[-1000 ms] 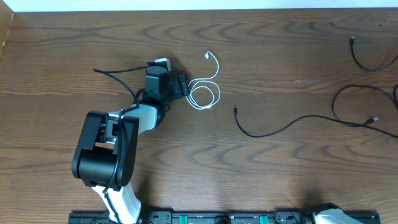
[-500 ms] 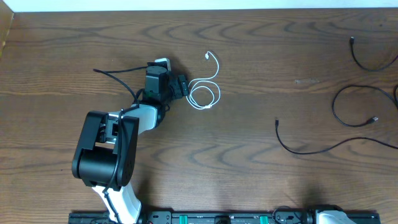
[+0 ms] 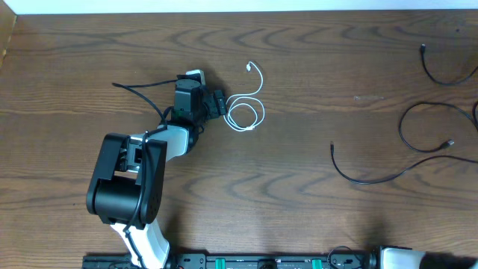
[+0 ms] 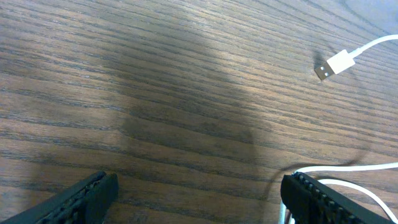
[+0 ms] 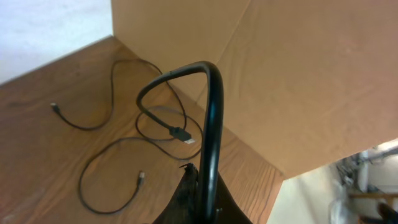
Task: Untangle cables
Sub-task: 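Drop the black cable on the table's right side and open the right gripper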
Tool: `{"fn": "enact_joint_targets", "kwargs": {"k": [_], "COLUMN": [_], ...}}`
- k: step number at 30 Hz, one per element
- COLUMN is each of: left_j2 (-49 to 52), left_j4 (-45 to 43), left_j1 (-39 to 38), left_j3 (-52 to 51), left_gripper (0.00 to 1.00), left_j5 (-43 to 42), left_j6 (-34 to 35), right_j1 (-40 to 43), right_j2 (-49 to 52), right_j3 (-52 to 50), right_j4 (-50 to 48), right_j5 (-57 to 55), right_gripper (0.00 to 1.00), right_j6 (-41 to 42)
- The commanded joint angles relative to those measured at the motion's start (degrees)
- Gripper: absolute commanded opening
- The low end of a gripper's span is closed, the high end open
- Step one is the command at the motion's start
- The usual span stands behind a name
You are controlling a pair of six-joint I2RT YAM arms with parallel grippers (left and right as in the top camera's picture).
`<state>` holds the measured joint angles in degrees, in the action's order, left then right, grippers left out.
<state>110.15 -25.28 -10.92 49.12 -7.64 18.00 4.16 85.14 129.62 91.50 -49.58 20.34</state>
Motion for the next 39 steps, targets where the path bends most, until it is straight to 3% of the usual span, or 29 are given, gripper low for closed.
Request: {"fn": "enact_joint_targets", "kwargs": {"k": [1, 9, 16, 25, 30, 36, 39], "left_j2": [0.22, 0.22, 0.22, 0.22, 0.22, 0.22, 0.22], "left_j4": [1.07, 1.05, 1.07, 1.07, 1.05, 1.05, 1.05], "left_j1": [0.17, 0.17, 0.17, 0.2, 0.2, 0.17, 0.2], "left_j3": [-0.13, -0.13, -0.13, -0.13, -0.13, -0.13, -0.13], "left_gripper": [0.9, 0.89, 0.89, 0.89, 0.89, 0.89, 0.89], "left_j5": [-0.92, -0.92, -0.92, -0.92, -0.92, -0.92, -0.92], "left_j6": [-0.11, -0.11, -0.09, -0.11, -0.09, -0.09, -0.11], "right_j1": [4.07, 8.87, 9.53, 9.62, 9.73, 13.4, 17.94], "right_j2": [3.67, 12.37, 19.12, 26.84, 29.99, 30.25, 30.27], "right_j3": [-0.04, -0.07, -0.07, -0.11, -0.11, -0.11, -0.11], "right_j4": [-1.31, -2.08, 0.15, 5.14, 5.2, 4.96, 4.26], "right_j5": [2.86, 33.7, 36.0, 59.21, 54.97, 32.24, 28.96], "right_gripper": [0.01, 0.01, 0.01, 0.01, 0.01, 0.01, 0.01], "right_j6": [-0.13, -14.19, -16.09, -32.52, -30.58, -14.32, -11.15]}}
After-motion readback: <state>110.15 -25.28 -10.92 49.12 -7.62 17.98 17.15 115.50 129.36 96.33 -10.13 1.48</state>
